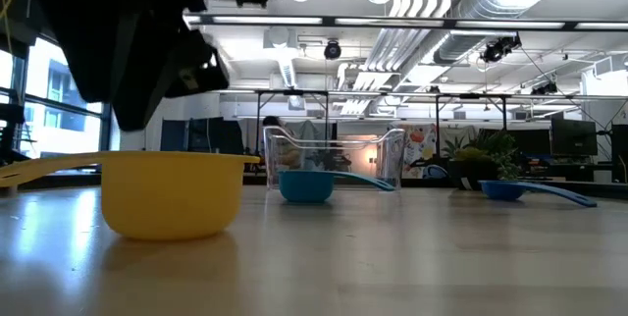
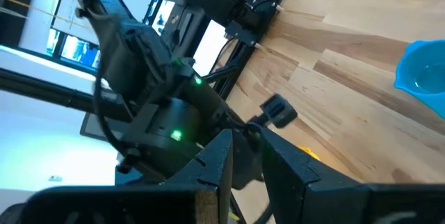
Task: Nest measuring cups in basket
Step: Stack the yellow measuring cup on top of the dark blue measuring cup
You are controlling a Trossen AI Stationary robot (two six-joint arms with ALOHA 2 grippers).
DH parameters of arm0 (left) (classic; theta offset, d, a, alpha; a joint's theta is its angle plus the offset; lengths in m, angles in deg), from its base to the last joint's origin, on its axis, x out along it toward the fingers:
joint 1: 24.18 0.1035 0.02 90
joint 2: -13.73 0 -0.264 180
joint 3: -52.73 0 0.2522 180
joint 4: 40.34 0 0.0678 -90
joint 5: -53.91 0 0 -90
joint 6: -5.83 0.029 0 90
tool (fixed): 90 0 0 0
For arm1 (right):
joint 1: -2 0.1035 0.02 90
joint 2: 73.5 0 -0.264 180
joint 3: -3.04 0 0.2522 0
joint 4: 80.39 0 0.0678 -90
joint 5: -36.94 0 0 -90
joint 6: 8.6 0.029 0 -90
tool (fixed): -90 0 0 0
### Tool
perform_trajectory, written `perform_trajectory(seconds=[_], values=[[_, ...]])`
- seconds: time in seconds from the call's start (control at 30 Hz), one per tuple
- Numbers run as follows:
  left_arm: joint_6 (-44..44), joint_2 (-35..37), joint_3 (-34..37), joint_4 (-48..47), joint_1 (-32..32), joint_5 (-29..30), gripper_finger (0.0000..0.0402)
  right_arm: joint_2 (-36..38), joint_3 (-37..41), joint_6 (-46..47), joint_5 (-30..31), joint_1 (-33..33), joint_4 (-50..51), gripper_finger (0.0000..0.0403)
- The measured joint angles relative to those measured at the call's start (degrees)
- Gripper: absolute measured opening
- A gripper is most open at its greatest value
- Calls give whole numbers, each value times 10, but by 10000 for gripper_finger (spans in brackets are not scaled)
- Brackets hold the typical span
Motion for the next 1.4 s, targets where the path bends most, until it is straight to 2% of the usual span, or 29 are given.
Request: perform_trajectory(seconds=[0.1,0.33,0.5,0.63,0.93,1.4], values=[[17,0,-19,-63,1,25,106,0,0,-5,-5,0,0,67],[28,25,-36,-224,10,158,106,0,0,-14,-7,0,1,67],[13,48,-37,-258,33,209,106,0,0,-15,-9,0,7,67],[-1,44,-26,-240,44,215,106,0,0,-14,-9,0,11,67],[-33,39,51,-181,33,159,106,0,0,-14,-9,0,12,67],[-49,27,55,-132,-4,155,106,0,0,-14,-9,0,13,67]])
